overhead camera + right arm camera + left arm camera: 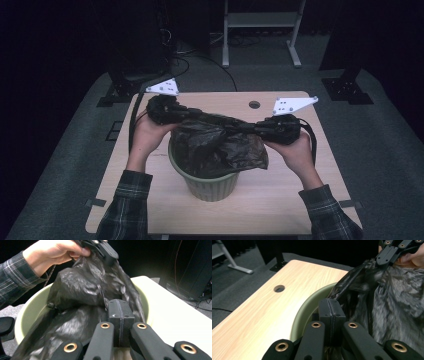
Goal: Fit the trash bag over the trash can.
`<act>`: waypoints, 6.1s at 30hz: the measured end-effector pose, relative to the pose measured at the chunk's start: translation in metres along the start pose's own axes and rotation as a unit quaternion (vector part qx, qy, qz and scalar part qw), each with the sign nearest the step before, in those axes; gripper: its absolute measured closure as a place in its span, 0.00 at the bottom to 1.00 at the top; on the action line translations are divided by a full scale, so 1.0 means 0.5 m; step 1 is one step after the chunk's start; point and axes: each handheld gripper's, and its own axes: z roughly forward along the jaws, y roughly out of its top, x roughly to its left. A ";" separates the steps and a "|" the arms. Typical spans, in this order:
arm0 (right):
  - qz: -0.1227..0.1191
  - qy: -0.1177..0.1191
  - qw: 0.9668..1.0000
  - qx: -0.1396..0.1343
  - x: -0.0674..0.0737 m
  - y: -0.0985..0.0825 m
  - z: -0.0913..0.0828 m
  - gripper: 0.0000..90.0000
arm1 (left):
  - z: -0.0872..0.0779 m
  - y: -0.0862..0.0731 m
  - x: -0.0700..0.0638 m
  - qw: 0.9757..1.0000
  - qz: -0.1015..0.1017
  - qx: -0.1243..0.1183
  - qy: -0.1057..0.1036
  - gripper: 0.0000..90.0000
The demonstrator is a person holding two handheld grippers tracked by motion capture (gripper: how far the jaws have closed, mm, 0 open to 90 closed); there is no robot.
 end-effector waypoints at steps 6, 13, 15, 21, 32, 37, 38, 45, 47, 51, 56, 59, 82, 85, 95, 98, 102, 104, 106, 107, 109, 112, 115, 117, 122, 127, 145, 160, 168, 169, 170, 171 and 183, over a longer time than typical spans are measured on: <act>0.006 -0.009 1.000 0.005 0.007 -0.024 -0.036 1.00 | -0.065 -0.044 0.007 0.999 -0.014 -0.015 0.027 1.00; 0.004 -0.016 1.000 0.019 0.029 -0.056 -0.072 1.00 | -0.120 -0.095 0.004 0.998 -0.034 -0.026 0.053 1.00; 0.006 -0.014 1.000 0.020 0.031 -0.061 -0.077 1.00 | -0.128 -0.104 0.002 0.997 -0.036 -0.029 0.059 1.00; 0.014 0.006 0.999 0.045 0.049 -0.099 -0.083 1.00 | -0.132 -0.127 -0.013 0.997 -0.035 -0.029 0.059 1.00; 0.022 -0.013 1.000 -0.011 0.030 -0.042 -0.126 0.74 | -0.131 -0.122 -0.018 0.997 -0.029 -0.035 0.056 1.00; 0.029 -0.031 0.999 -0.012 0.001 0.006 -0.098 0.73 | -0.128 -0.122 -0.019 0.997 -0.029 -0.036 0.055 1.00; 0.029 -0.031 0.999 -0.012 0.001 0.006 -0.098 0.73 | -0.128 -0.122 -0.019 0.997 -0.029 -0.036 0.055 1.00; 0.061 -0.028 0.997 0.027 -0.060 0.014 0.001 0.76 | -0.130 -0.122 -0.017 0.997 -0.029 -0.040 0.053 1.00; 0.068 -0.026 0.997 0.035 -0.066 0.012 0.018 0.76 | -0.130 -0.122 -0.016 0.997 -0.029 -0.040 0.054 1.00; 0.075 -0.026 0.996 0.051 -0.071 0.009 0.041 0.87 | -0.130 -0.122 -0.016 0.997 -0.029 -0.042 0.053 1.00; 0.055 -0.032 0.997 0.049 -0.067 0.008 0.040 1.00 | -0.127 -0.122 -0.017 0.997 -0.029 -0.039 0.052 1.00; 0.047 -0.032 0.998 0.034 -0.057 0.011 0.020 1.00 | -0.127 -0.123 -0.017 0.997 -0.029 -0.038 0.053 1.00; 0.051 -0.088 0.994 0.026 0.027 -0.141 -0.182 1.00 | -0.170 -0.152 -0.011 0.994 -0.048 -0.045 0.085 1.00; 0.048 -0.076 0.996 0.010 0.027 -0.112 -0.173 0.85 | -0.166 -0.147 -0.013 0.994 -0.046 -0.048 0.083 1.00; 0.047 -0.051 0.997 -0.032 0.015 -0.004 -0.117 0.66 | -0.156 -0.139 -0.018 0.995 -0.041 -0.047 0.076 1.00; 0.053 -0.043 0.997 -0.042 0.010 0.025 -0.097 0.63 | -0.153 -0.138 -0.018 0.995 -0.040 -0.046 0.074 1.00; 0.071 -0.045 0.996 0.003 -0.003 0.043 -0.049 0.75 | -0.150 -0.139 -0.019 0.996 -0.041 -0.049 0.069 1.00; 0.067 -0.042 0.997 0.010 -0.003 0.040 -0.042 0.89 | -0.150 -0.141 -0.020 0.995 -0.042 -0.051 0.069 1.00; 0.040 -0.046 0.998 0.013 0.011 0.028 -0.043 1.00 | -0.154 -0.147 -0.018 0.995 -0.045 -0.049 0.071 1.00; 0.038 -0.042 0.998 0.011 0.017 0.023 -0.048 1.00 | -0.154 -0.147 -0.018 0.995 -0.045 -0.049 0.071 1.00; 0.034 -0.043 0.998 0.008 0.025 0.018 -0.054 1.00 | -0.159 -0.151 -0.018 0.995 -0.049 -0.051 0.073 1.00; 0.027 -0.047 0.999 0.004 0.051 -0.012 -0.082 1.00 | -0.166 -0.157 -0.025 0.994 -0.051 -0.049 0.079 1.00; 0.031 -0.047 0.998 0.010 0.067 -0.043 -0.096 1.00 | -0.168 -0.161 -0.028 0.994 -0.052 -0.050 0.081 1.00; 0.033 -0.046 0.998 0.013 0.071 -0.055 -0.097 1.00 | -0.170 -0.166 -0.030 0.994 -0.054 -0.051 0.079 1.00; 0.045 -0.032 0.998 0.032 0.090 -0.110 -0.089 1.00 | -0.163 -0.174 -0.042 0.995 -0.052 -0.046 0.076 1.00; 0.052 -0.024 0.996 0.062 0.100 -0.151 -0.074 1.00 | -0.168 -0.196 -0.039 0.992 -0.067 -0.031 0.098 1.00; 0.067 -0.063 0.996 0.010 0.062 -0.118 -0.141 0.74 | -0.158 -0.222 -0.027 0.992 -0.078 -0.025 0.100 1.00; 0.054 -0.078 0.995 -0.006 0.009 0.020 -0.131 0.64 | -0.160 -0.211 -0.023 0.992 -0.071 -0.031 0.099 1.00; 0.097 -0.038 0.993 0.050 -0.056 0.015 -0.006 0.60 | -0.163 -0.207 -0.020 0.992 -0.071 -0.036 0.101 1.00; 0.102 -0.033 0.993 0.056 -0.060 0.011 0.004 0.62 | -0.164 -0.207 -0.019 0.992 -0.070 -0.036 0.101 1.00; 0.105 -0.029 0.992 0.064 -0.063 0.006 0.012 0.65 | -0.164 -0.207 -0.019 0.992 -0.070 -0.036 0.101 1.00; 0.105 -0.029 0.992 0.064 -0.063 0.006 0.012 0.65 | -0.164 -0.207 -0.018 0.992 -0.069 -0.036 0.101 1.00; 0.073 -0.089 0.991 0.061 -0.075 -0.020 0.015 1.00 | -0.124 -0.195 0.005 0.991 -0.069 -0.026 0.113 1.00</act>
